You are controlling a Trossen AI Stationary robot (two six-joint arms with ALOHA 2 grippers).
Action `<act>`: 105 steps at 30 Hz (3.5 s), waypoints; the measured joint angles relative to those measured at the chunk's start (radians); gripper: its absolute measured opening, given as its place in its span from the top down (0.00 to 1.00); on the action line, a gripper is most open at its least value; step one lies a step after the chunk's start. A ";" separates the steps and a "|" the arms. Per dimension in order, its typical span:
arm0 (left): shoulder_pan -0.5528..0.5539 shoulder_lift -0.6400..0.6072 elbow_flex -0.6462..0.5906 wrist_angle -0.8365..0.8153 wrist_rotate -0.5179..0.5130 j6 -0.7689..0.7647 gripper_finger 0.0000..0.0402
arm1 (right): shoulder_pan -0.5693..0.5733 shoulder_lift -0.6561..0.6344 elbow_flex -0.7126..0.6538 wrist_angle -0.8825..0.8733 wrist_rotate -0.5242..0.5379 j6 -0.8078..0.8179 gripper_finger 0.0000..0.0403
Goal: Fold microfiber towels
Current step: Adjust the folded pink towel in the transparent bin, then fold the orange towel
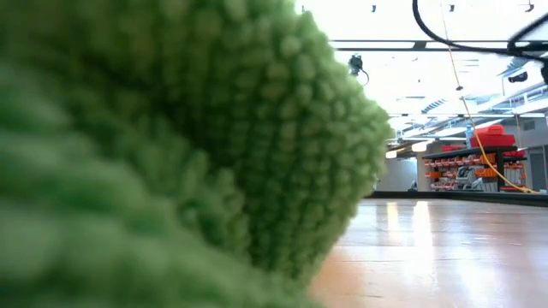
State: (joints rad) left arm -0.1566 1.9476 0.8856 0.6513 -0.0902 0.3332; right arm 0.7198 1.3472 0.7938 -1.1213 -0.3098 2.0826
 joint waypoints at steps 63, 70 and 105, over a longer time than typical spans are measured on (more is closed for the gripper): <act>0.002 0.000 0.000 -0.008 0.000 0.081 0.93 | -0.037 -0.014 0.140 -0.005 0.297 -0.396 0.62; 0.003 -0.012 -0.001 -0.012 0.000 0.121 0.96 | -0.037 -0.014 0.291 -0.001 0.509 -0.585 0.62; -0.064 -0.261 0.200 -0.903 0.053 -0.121 0.92 | -0.250 -0.006 0.031 0.657 1.078 -1.404 0.62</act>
State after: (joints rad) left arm -0.2204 1.6867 1.0856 -0.2518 -0.0369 0.2122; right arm 0.4693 1.3415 0.8250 -0.4642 0.7684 0.6788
